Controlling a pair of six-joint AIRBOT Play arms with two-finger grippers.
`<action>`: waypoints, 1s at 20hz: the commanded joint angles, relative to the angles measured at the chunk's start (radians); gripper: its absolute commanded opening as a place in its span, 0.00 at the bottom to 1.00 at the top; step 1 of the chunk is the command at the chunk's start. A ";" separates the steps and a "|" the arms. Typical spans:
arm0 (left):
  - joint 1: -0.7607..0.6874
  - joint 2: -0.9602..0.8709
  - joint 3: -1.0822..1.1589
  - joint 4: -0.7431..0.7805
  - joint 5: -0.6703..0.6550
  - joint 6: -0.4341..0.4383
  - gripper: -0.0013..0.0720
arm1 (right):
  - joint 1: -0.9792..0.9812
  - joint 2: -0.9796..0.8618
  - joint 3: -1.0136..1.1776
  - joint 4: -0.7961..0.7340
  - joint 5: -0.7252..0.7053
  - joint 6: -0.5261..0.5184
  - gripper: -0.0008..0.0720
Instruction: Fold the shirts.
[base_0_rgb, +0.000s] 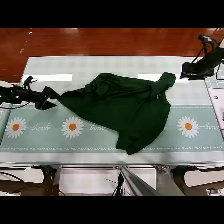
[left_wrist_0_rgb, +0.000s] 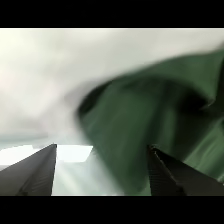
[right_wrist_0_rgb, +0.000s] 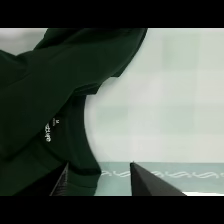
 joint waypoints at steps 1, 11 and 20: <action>-0.056 -0.039 0.022 -0.107 0.119 0.009 0.72 | 0.003 0.011 -0.017 0.017 -0.006 -0.009 0.66; -0.085 -0.129 0.042 -0.161 -0.082 0.168 0.05 | -0.023 0.074 -0.055 -0.037 0.067 -0.050 0.65; -0.079 -0.006 0.042 -0.161 -0.094 0.269 0.05 | -0.183 0.549 -0.900 0.287 -0.171 -0.042 0.77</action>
